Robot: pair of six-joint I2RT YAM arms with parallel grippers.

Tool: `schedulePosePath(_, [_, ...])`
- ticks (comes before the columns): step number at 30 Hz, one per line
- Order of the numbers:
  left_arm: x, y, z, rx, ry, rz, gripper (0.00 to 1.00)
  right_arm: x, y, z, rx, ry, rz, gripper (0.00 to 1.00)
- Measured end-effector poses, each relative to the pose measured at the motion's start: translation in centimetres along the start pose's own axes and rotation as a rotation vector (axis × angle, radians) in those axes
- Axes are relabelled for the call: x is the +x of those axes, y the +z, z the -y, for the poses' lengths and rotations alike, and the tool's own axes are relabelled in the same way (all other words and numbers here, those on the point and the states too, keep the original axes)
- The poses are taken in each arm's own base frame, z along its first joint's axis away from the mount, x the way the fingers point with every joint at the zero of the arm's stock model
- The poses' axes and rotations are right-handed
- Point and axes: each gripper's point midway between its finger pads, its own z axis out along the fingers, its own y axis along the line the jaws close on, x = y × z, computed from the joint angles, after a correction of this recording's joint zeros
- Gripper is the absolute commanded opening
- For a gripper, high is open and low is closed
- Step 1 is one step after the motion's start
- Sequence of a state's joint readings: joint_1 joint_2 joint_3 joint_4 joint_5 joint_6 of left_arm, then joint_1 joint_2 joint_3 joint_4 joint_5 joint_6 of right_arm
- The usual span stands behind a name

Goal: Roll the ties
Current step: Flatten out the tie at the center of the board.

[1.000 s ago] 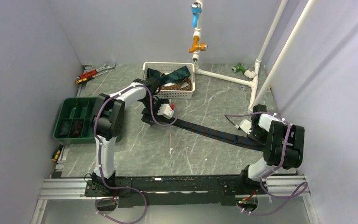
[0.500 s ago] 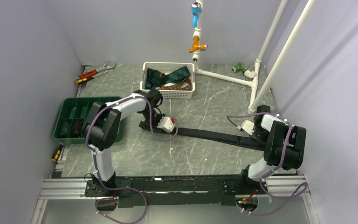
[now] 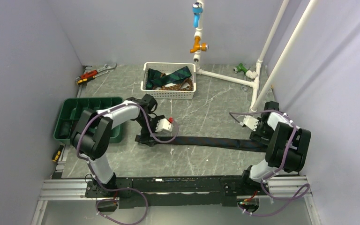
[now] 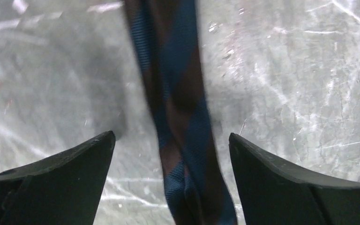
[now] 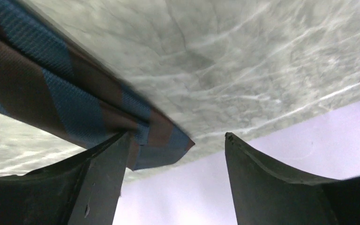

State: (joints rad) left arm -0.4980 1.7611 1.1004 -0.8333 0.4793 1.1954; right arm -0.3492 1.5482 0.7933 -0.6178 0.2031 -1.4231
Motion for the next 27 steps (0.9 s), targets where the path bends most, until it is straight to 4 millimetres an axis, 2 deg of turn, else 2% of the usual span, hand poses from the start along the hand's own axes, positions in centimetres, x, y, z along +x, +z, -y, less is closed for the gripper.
schedulePosePath(3, [0.5, -1.1, -0.9, -0.047, -0.069, 0.032, 0.99, -1.7, -0.8, -0.5, -0.036, 0.008, 0.108, 0.93])
schedulePosePath(6, [0.3, -3.3, -2.0, -0.138, -0.096, 0.076, 0.99, -3.4, -2.7, -0.9, -0.066, 0.029, 0.217, 0.99])
schedulePosePath(13, [-4.6, -11.3, -3.4, -0.419, -0.078, 0.258, 1.0, -7.0, -10.1, 1.5, 0.024, 0.076, 0.456, 1.0])
schedulePosePath(15, [-5.6, -13.0, -3.6, -0.469, -0.1, 0.311, 0.99, -8.3, -12.0, 1.5, 0.035, 0.061, 0.525, 1.0])
schedulePosePath(19, [-6.8, -17.1, -4.4, -0.62, -0.227, 0.453, 0.99, -11.4, -14.6, -0.7, 0.008, 0.044, 0.659, 0.99])
schedulePosePath(22, [-7.7, -19.6, -4.5, -0.714, -0.314, 0.554, 0.99, -13.7, -15.5, -2.9, -0.024, -0.037, 0.708, 0.91])
schedulePosePath(24, [-8.5, -20.4, -4.3, -0.715, -0.325, 0.596, 0.99, -15.3, -15.0, -5.0, -0.069, -0.122, 0.706, 0.85])
schedulePosePath(27, [-8.4, -20.5, -4.3, -0.707, -0.346, 0.604, 0.99, -16.8, -12.6, -8.8, -0.165, -0.226, 0.663, 0.81])
